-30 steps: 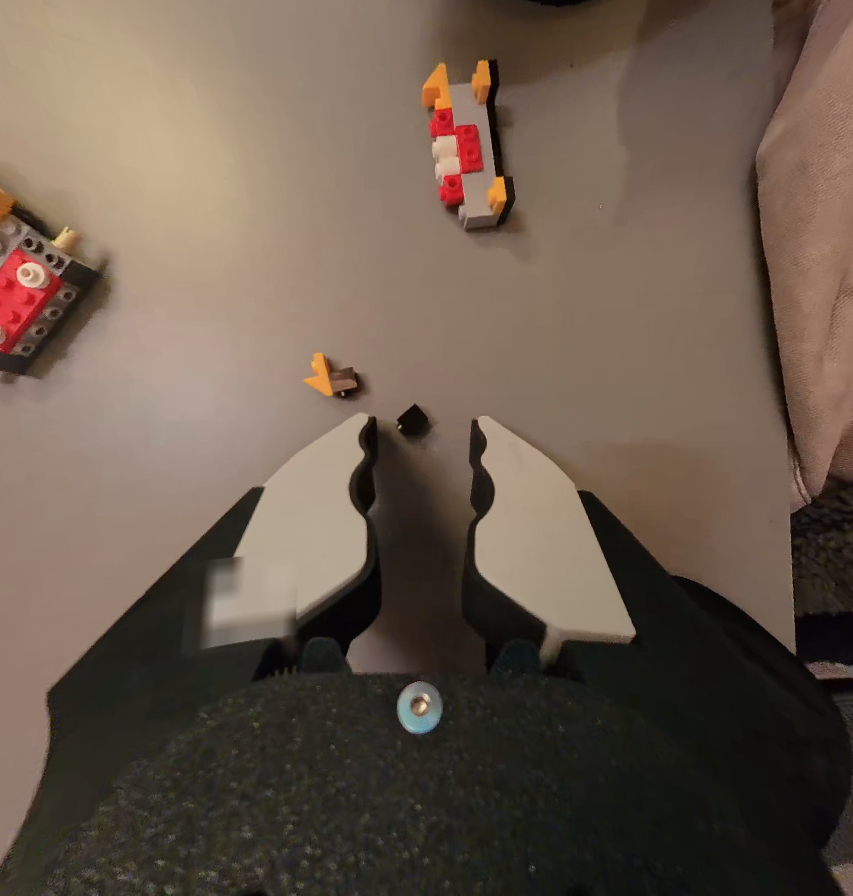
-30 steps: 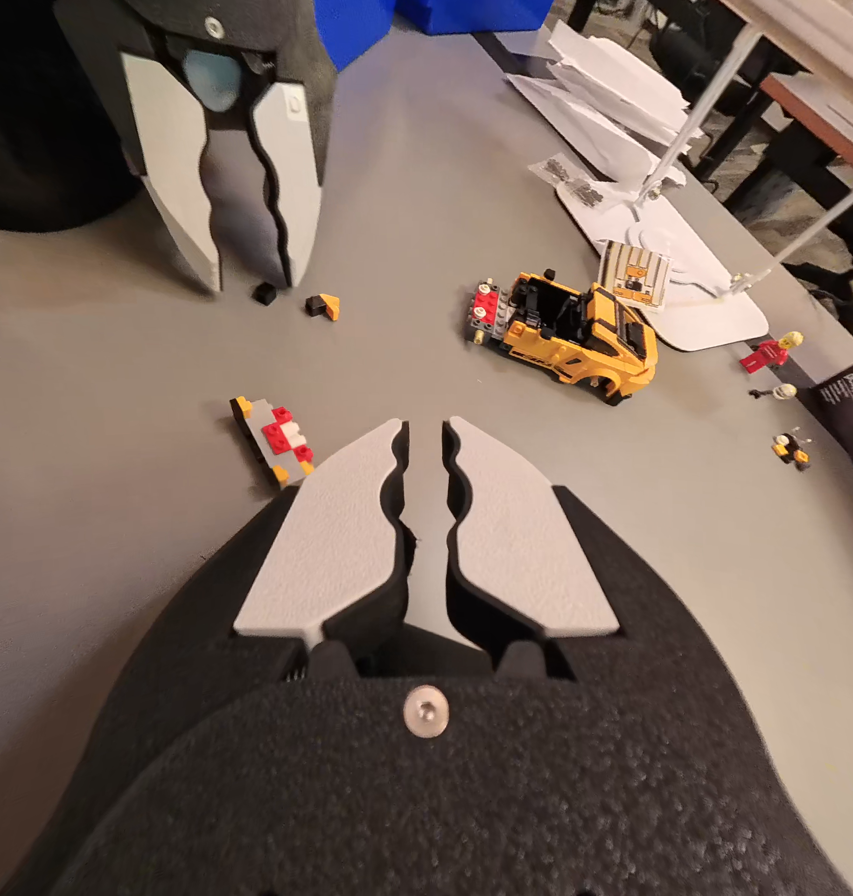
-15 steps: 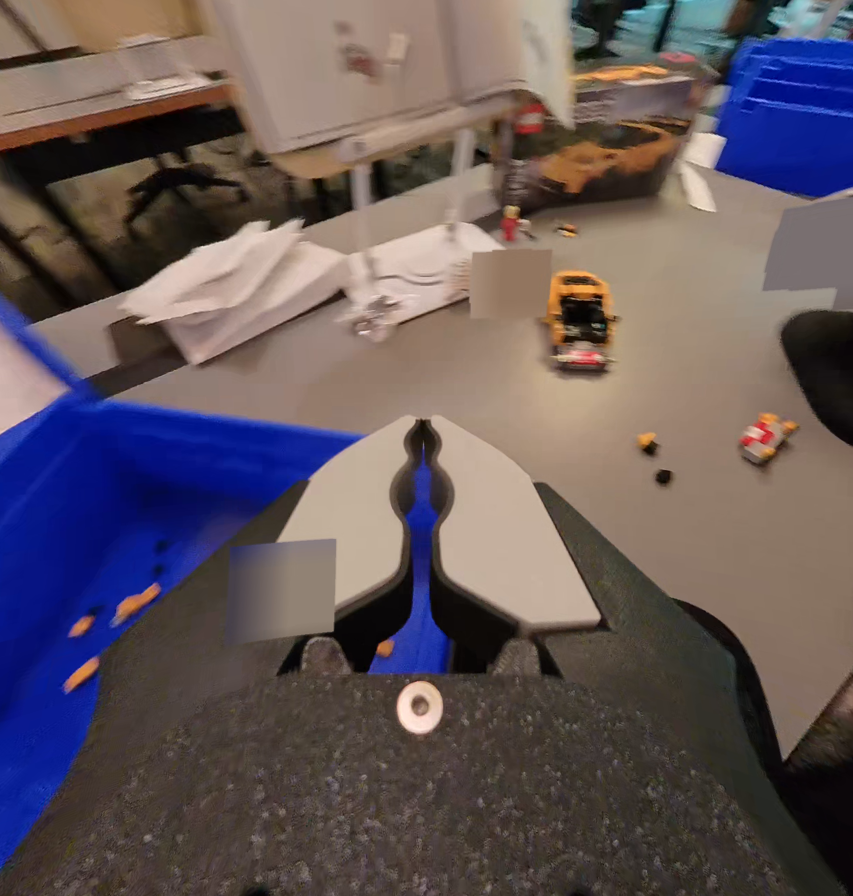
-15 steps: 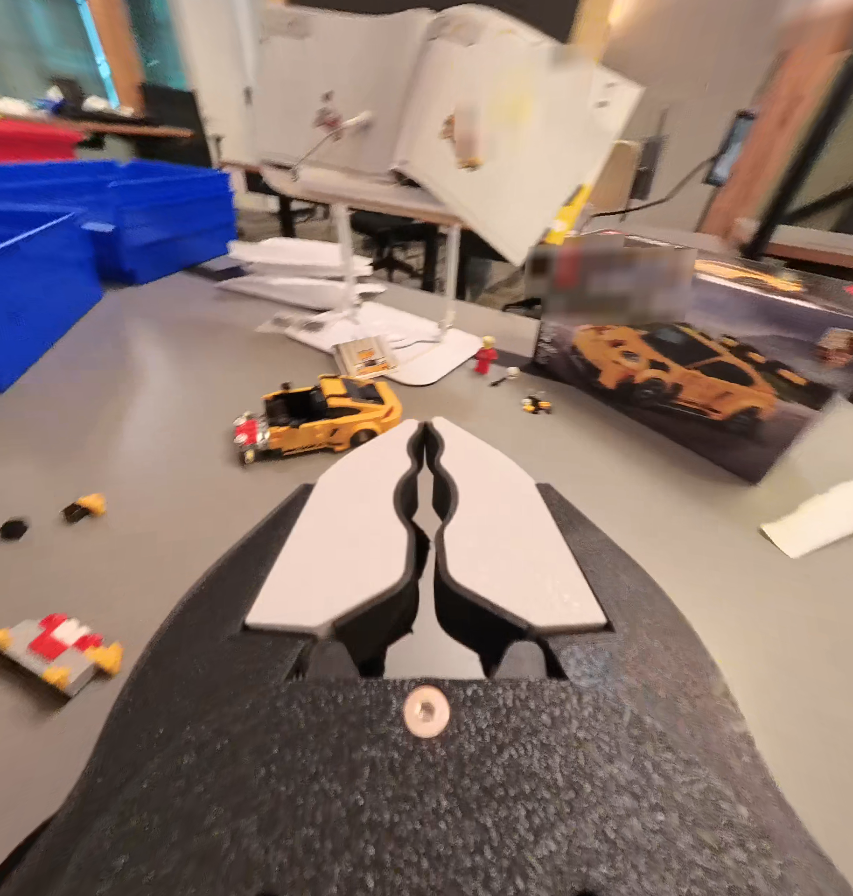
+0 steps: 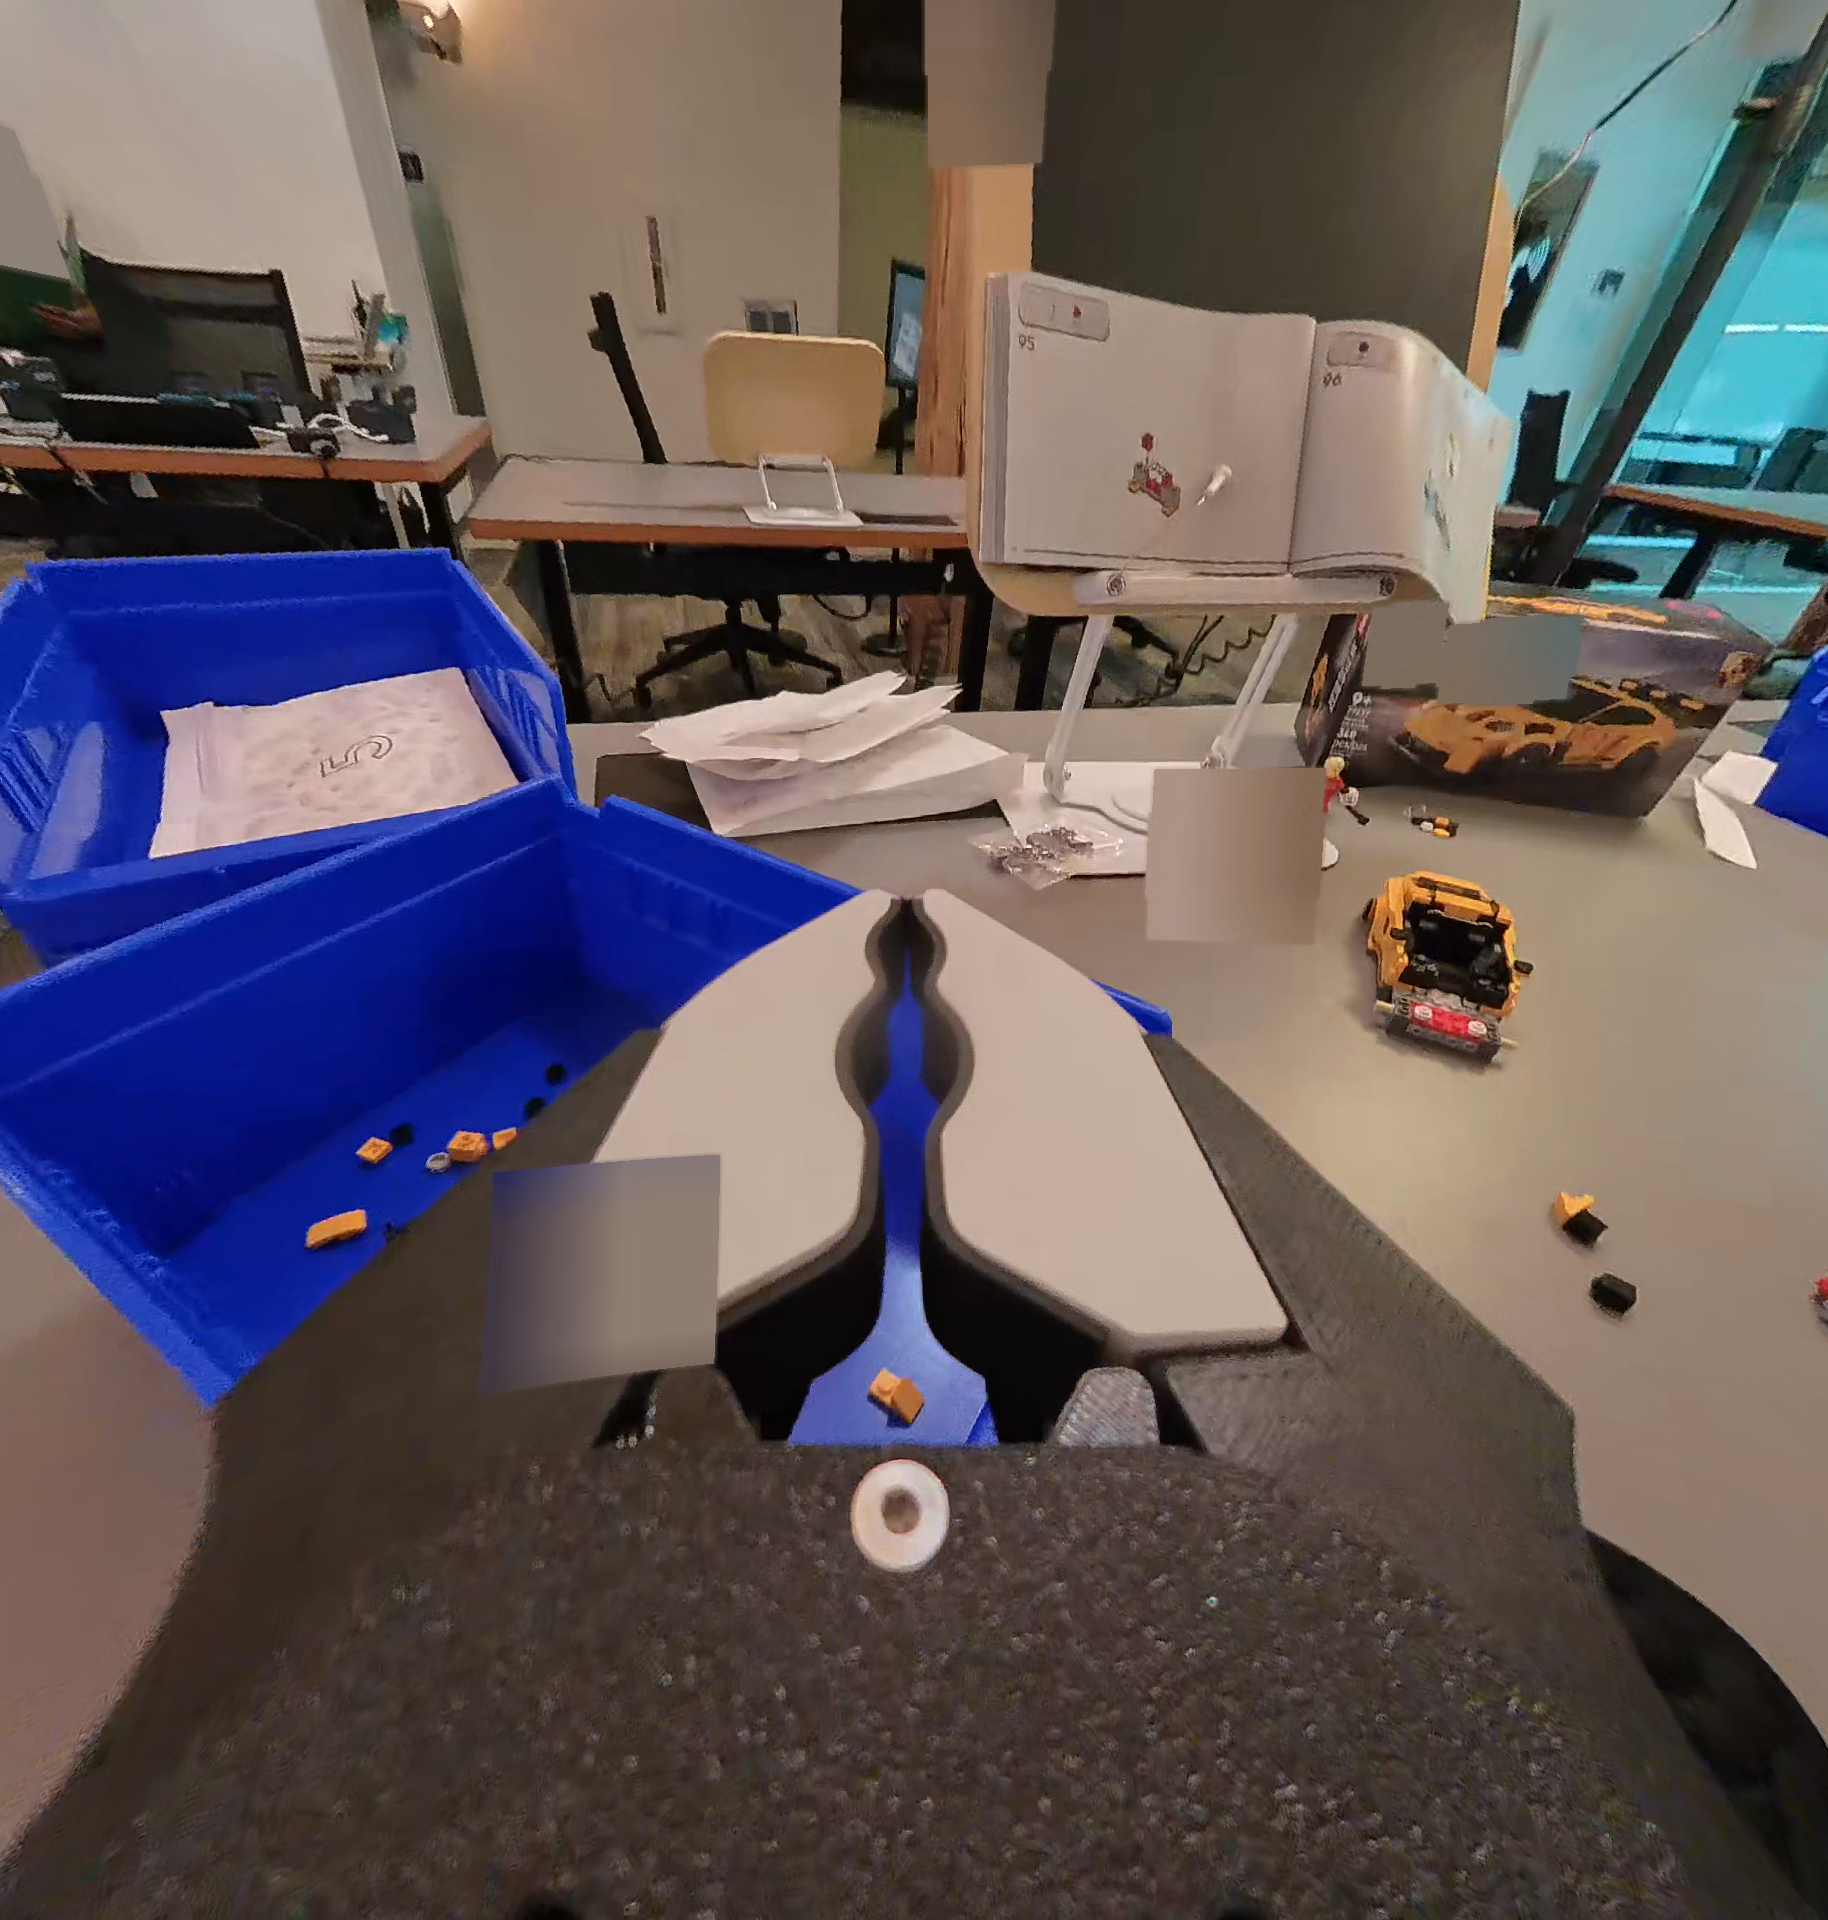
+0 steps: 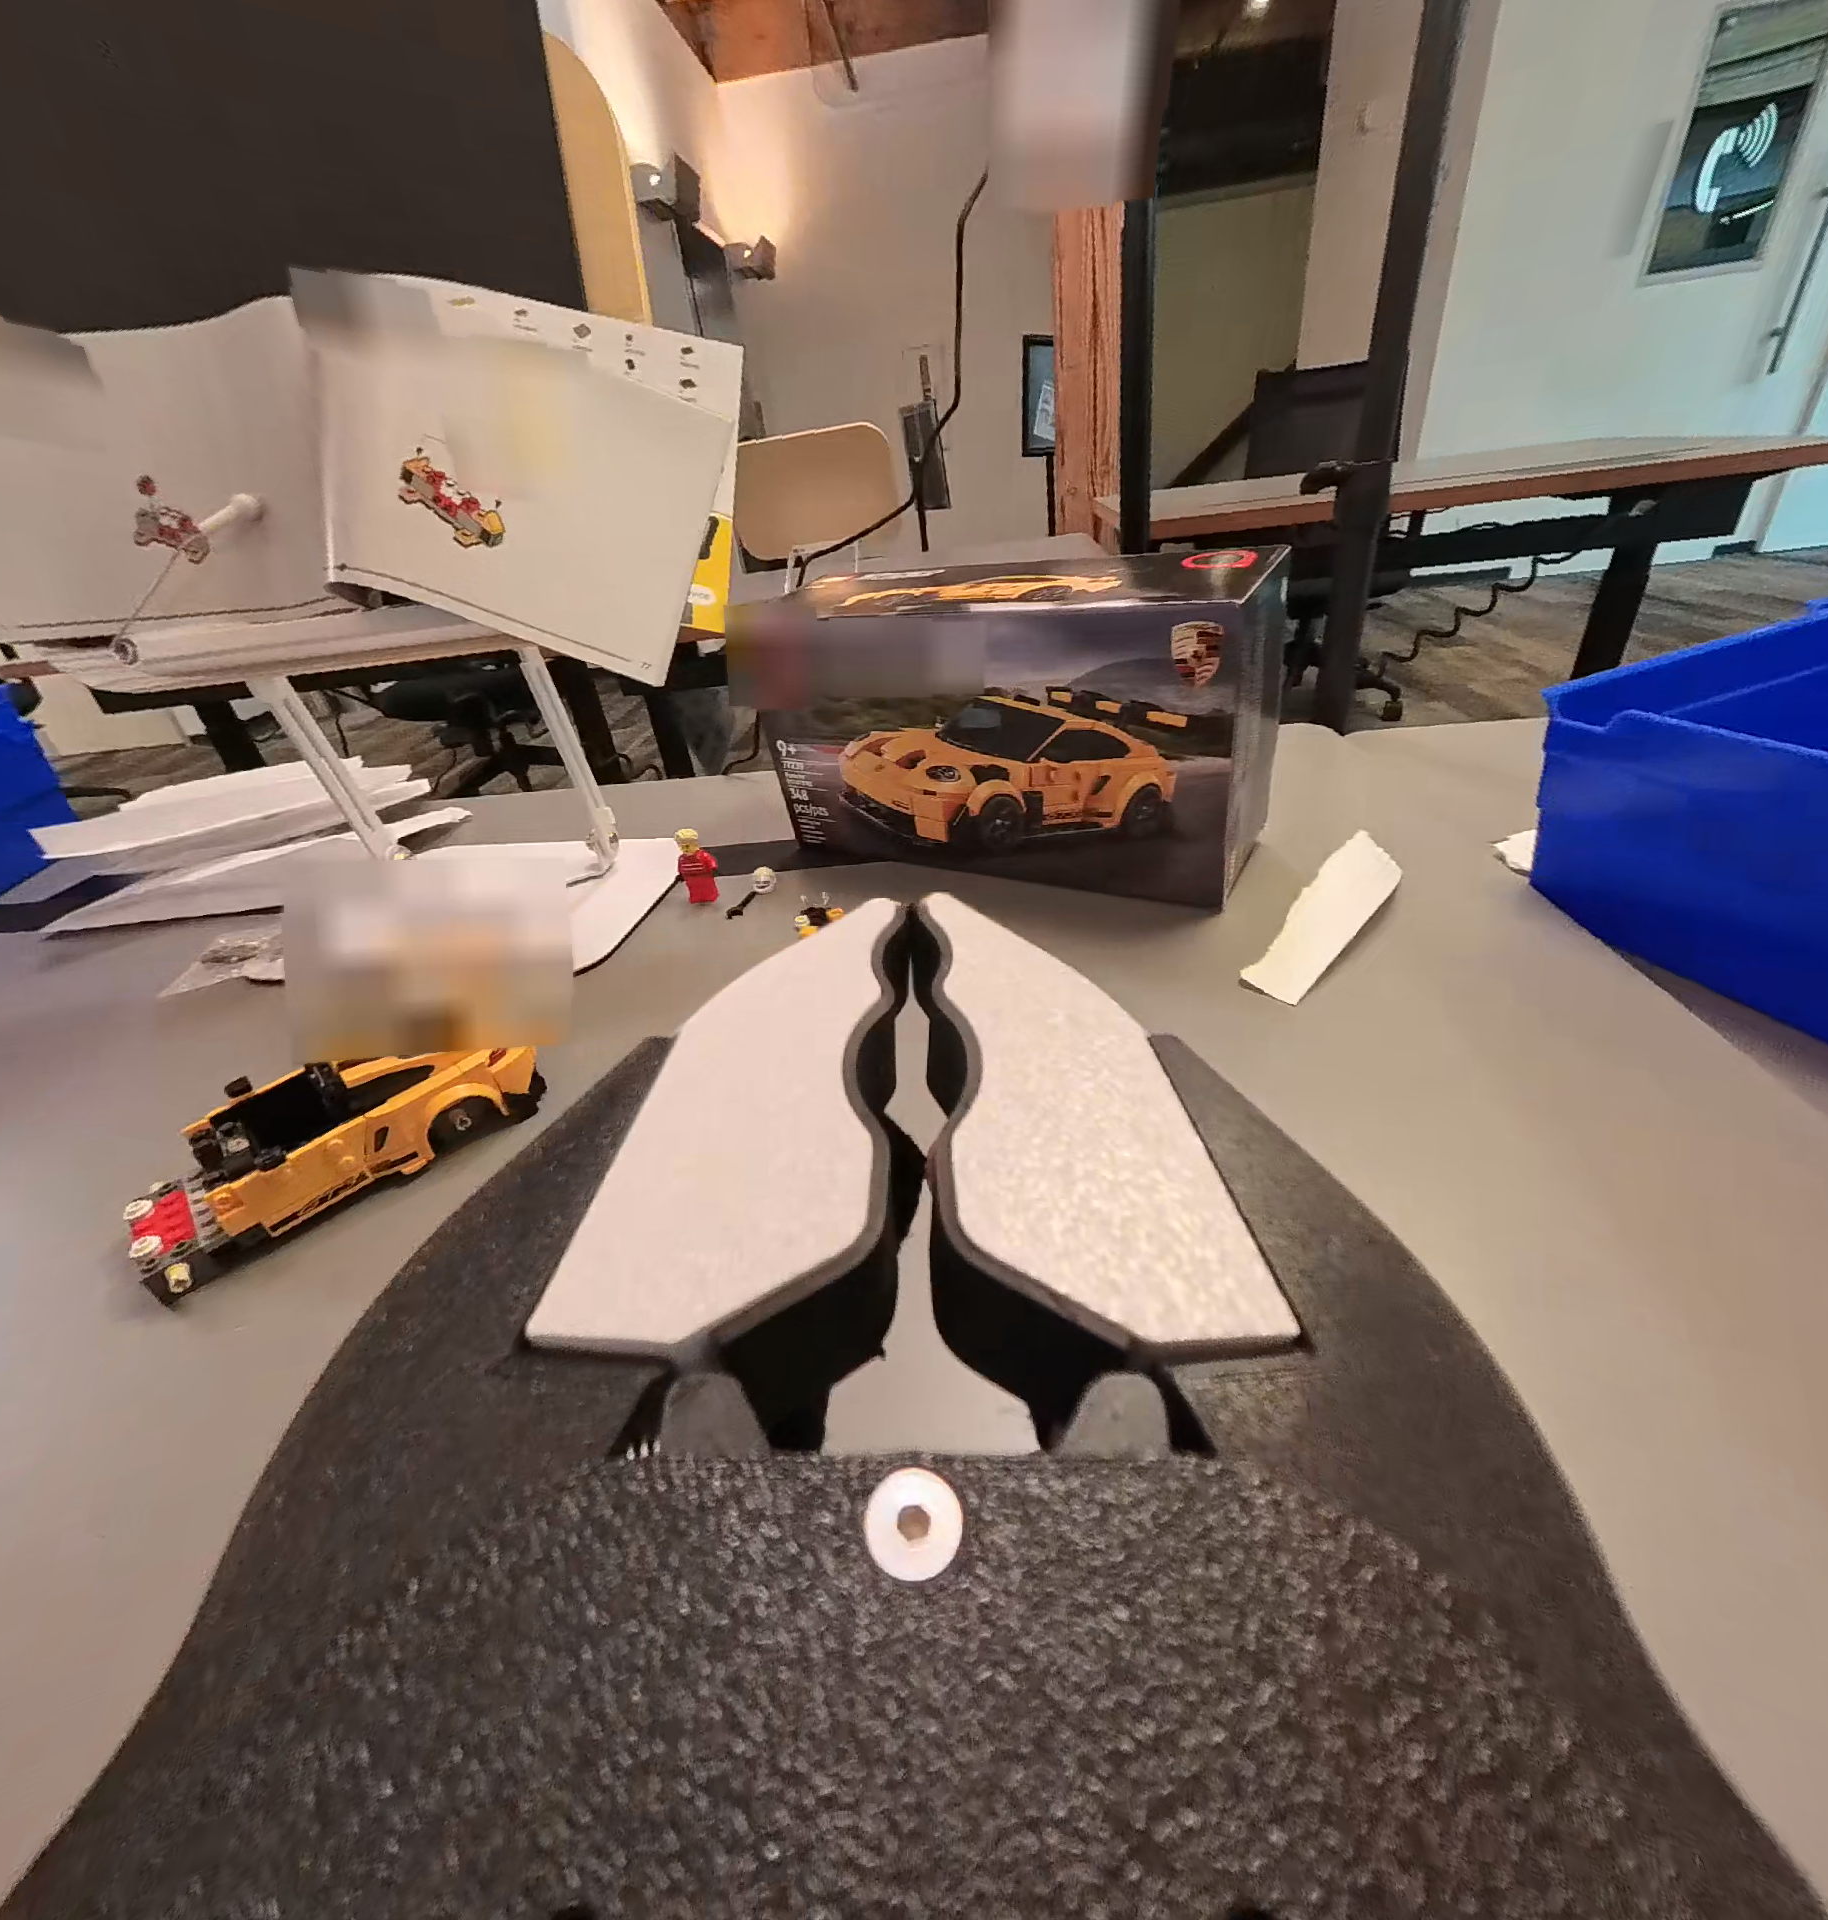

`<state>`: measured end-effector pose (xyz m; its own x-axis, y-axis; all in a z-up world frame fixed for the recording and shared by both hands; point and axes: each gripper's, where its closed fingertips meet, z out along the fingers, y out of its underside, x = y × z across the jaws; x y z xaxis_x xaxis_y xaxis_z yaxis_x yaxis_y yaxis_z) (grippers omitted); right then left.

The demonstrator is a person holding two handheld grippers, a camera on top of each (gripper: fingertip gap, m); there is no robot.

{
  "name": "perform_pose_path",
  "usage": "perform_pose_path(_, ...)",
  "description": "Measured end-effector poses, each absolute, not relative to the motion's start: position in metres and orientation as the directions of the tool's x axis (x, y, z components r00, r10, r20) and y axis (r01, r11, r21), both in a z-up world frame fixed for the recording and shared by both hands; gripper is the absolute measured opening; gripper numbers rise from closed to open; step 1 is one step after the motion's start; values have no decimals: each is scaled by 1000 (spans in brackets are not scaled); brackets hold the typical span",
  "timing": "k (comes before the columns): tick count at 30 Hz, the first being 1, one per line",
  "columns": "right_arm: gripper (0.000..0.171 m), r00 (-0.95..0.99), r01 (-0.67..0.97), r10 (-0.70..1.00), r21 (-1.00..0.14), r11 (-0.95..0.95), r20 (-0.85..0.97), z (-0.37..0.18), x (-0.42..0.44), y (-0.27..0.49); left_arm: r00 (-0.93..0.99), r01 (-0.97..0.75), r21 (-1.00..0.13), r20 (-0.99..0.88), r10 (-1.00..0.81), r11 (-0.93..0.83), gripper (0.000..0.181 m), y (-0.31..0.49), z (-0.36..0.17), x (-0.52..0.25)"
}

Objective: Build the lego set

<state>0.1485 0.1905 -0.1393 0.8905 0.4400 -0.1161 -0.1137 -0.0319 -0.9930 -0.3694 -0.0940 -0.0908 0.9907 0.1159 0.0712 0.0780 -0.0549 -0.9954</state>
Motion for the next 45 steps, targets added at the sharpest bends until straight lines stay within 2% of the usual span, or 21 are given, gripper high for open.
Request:
perform_pose_path(15,0,896,-85,437,-996,0,-76,-132,168,186,999,28,-998,27,22,-49,0,-60,-100,-321)
perform_pose_path(22,0,763,0,646,-1000,27,18,-131,137,163,987,-7,-993,11,-157,-116,0,-33,-116,-270)
perform_pose_path(27,0,605,158,777,-983,97,174,-141,99,136,942,-87,-966,0,-336,-242,0,-15,-149,-215)
perform_pose_path(30,0,435,231,872,-964,133,224,-154,73,109,890,-202,-911,-17,-456,-361,2,-9,-185,-179)
perform_pose_path(33,3,59,387,981,-910,147,184,-188,43,56,804,-312,-854,-5,-594,-416,11,-10,-211,-137)
perform_pose_path(35,10,-168,517,965,-815,262,204,-216,34,30,734,-372,-833,5,-679,-409,14,-13,-221,-109)
perform_pose_path(37,11,-320,553,925,-752,358,205,-232,27,18,648,-422,-820,26,-761,-387,16,-19,-228,-77)
perform_pose_path(41,14,-528,576,838,-666,474,139,-252,19,10,520,-554,-753,20,-854,-355,29,-25,-250,-29)
perform_pose_path(45,15,-632,572,769,-615,542,90,-266,12,5,459,-655,-680,-12,-888,-330,39,-21,-268,-8)
